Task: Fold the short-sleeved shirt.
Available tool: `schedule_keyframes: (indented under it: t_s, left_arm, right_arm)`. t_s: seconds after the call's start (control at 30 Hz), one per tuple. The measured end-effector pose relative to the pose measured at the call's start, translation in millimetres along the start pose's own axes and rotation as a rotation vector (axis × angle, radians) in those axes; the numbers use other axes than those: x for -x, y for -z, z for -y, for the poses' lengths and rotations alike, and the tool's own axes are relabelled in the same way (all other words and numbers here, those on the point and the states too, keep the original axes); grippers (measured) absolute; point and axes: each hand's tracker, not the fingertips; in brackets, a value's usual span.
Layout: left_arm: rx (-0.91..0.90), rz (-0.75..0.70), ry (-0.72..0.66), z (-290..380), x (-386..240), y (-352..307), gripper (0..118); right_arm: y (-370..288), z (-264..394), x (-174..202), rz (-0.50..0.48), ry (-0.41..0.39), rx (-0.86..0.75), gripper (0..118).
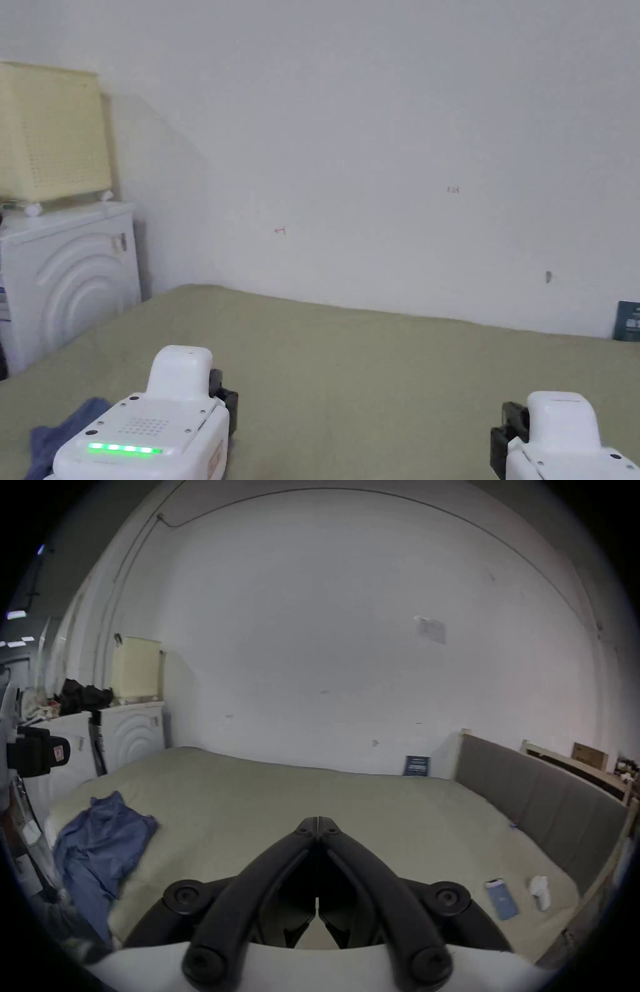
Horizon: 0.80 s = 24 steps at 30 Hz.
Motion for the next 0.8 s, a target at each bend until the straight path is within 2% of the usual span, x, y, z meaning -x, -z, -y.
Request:
schedule_keyframes:
  t_s: [0.13,0.27,0.53,0.8]
  left_arm:
    - [0.017,-0.173,-0.023,3,67,-16,1]
    - [0.036,-0.286,-0.038,10,118,-31,1]
    - [0.076,-0.357,-0.050,26,161,-37,1]
    - [0.135,-0.331,-0.080,43,171,-9,1]
  right_arm:
    - [22,1,59,-0.111,-0.004,0.003,0]
    - [36,6,101,-0.200,-0.015,0.023,0]
    - [52,13,145,-0.293,-0.020,0.051,0]
    - [67,20,174,-0.331,-0.037,0.059,0]
